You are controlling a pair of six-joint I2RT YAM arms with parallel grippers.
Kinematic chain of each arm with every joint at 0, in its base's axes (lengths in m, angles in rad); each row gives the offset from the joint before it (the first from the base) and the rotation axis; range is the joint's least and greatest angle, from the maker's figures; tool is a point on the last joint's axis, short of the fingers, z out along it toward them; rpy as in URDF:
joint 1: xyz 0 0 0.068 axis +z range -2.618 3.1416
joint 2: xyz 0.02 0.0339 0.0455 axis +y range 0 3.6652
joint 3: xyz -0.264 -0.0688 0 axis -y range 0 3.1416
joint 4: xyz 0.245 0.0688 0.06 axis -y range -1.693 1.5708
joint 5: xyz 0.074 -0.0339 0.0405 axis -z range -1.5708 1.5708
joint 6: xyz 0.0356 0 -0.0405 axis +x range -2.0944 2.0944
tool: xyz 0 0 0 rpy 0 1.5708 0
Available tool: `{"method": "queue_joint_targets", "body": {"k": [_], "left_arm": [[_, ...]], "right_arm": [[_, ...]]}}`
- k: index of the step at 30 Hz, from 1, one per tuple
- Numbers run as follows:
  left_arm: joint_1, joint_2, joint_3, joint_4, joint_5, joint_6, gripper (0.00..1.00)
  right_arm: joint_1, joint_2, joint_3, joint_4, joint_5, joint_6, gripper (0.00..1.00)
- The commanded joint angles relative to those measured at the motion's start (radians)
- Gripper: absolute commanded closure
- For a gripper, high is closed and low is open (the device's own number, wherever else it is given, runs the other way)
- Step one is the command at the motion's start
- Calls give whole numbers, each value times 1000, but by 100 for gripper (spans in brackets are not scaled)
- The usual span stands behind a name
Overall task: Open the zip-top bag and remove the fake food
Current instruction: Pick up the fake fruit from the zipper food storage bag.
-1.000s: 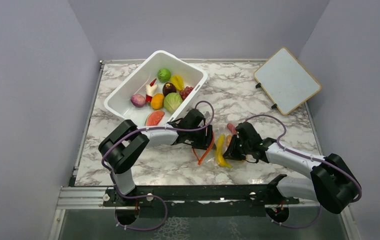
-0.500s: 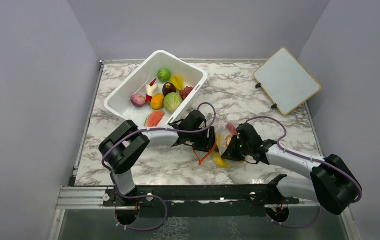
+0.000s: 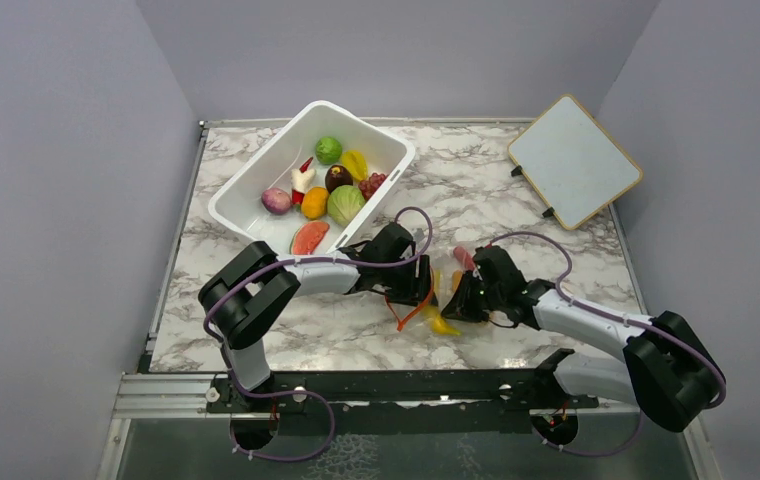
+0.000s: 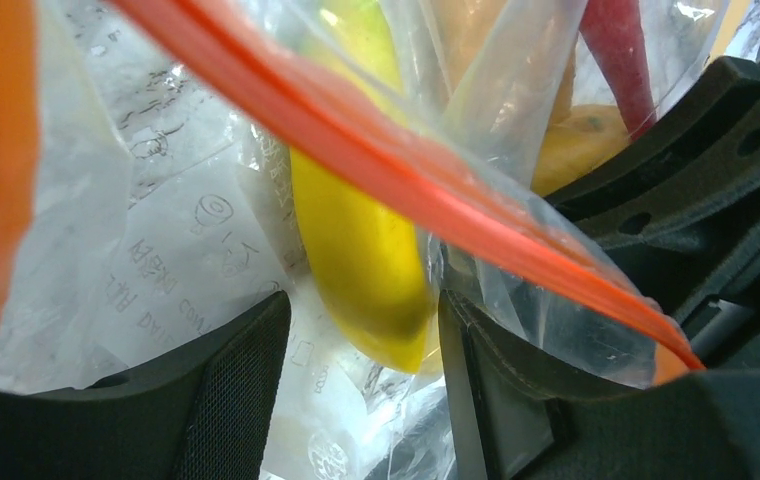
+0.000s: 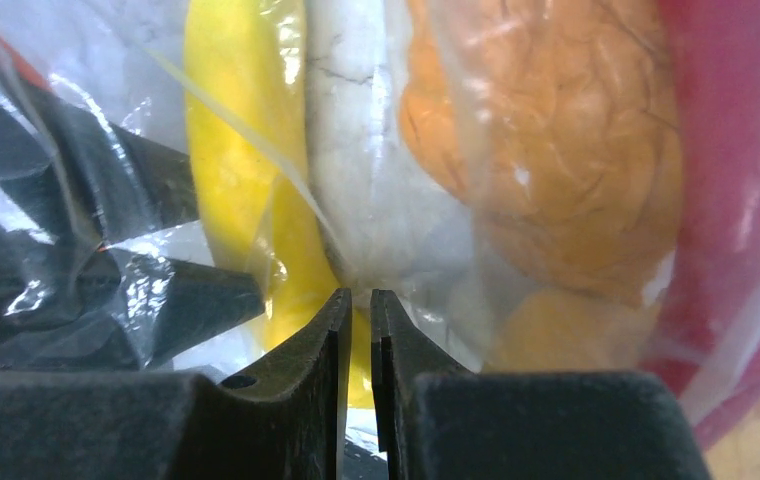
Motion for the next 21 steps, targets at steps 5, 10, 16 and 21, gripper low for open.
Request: {"method": "queue_joint_targets", "body": {"k": [5, 10, 16, 21], "left_arm": [[-7, 21, 33, -107, -133, 4, 46], [-12, 16, 33, -132, -179, 18, 58], [-12, -1, 54, -172, -215, 54, 63], [-11, -22, 95, -263, -298, 114, 64]], "right_arm": [[-1, -37, 49, -45, -54, -50, 85], [-1, -92, 69, -137, 12, -65, 80], [-1, -90, 53, -163, 26, -73, 78], [-1, -50, 27, -128, 22, -56, 78]]}}
